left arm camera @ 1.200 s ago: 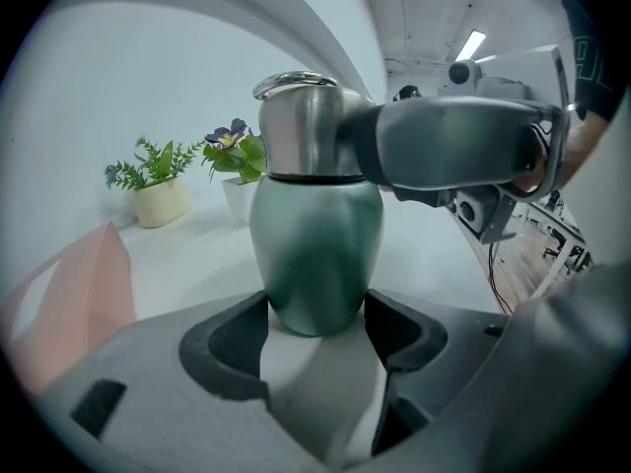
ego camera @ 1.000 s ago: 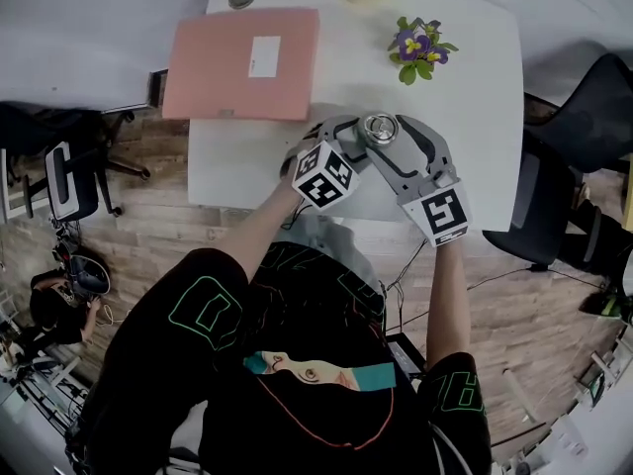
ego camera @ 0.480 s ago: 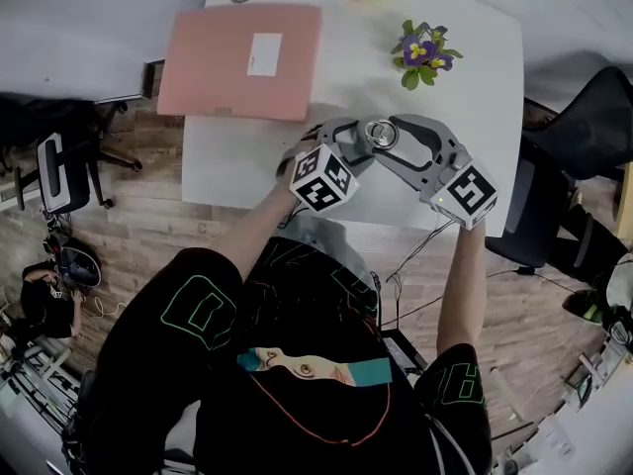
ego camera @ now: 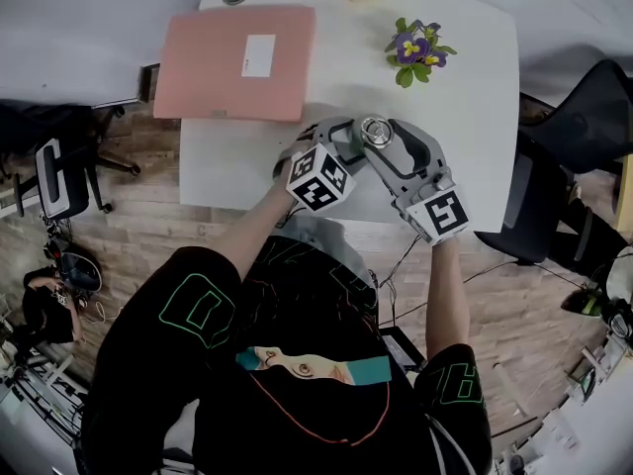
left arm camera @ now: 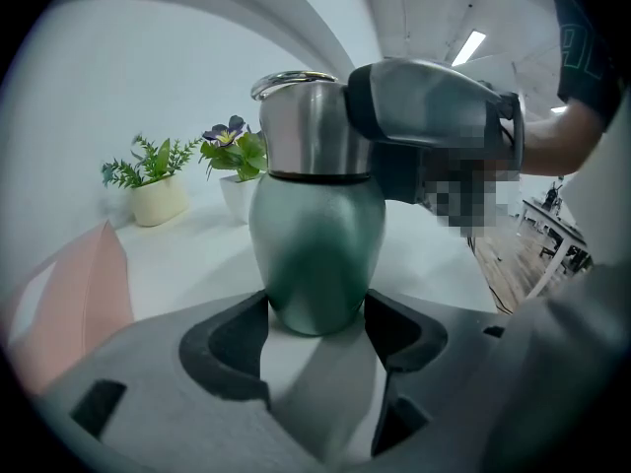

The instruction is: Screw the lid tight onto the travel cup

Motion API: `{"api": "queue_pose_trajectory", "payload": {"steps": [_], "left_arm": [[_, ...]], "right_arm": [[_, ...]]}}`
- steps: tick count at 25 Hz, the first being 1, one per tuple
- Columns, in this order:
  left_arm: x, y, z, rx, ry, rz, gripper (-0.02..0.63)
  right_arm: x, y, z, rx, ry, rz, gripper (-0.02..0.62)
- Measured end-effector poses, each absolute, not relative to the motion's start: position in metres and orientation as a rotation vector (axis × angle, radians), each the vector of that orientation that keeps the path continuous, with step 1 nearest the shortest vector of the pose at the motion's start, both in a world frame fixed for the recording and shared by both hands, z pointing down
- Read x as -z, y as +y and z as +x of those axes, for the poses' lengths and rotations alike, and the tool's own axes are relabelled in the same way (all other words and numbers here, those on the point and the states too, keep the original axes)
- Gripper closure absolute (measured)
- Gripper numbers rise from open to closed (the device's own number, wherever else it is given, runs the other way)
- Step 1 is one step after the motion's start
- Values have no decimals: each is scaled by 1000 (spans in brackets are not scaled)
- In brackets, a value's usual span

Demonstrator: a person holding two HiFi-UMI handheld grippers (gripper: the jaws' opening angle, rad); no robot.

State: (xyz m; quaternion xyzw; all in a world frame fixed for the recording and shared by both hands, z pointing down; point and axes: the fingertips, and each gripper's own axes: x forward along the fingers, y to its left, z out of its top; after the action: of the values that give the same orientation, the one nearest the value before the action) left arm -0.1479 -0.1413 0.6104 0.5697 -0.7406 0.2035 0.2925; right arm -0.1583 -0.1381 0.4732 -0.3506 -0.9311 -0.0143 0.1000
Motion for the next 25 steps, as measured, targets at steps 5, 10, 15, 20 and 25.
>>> {"api": "queue_pose_trajectory", "payload": {"steps": [5, 10, 15, 20, 25], "left_arm": [[-612, -141, -150, -553, -1981, 1511, 290], [-612, -142, -149, -556, -1987, 1508, 288], [-613, -143, -150, -547, -1990, 1504, 287], [-609, -141, -147, -525, -1987, 1514, 282], [-588, -131, -153, -507, -2053, 1506, 281]], "right_arm": [[-475, -139, -160, 35, -2827, -864, 362], [-477, -139, -159, 21, -2855, -733, 362], [-482, -141, -159, 57, -2836, -683, 360], [-483, -139, -158, 85, -2761, -666, 357], [-471, -146, -160, 94, -2758, -622, 316]]}}
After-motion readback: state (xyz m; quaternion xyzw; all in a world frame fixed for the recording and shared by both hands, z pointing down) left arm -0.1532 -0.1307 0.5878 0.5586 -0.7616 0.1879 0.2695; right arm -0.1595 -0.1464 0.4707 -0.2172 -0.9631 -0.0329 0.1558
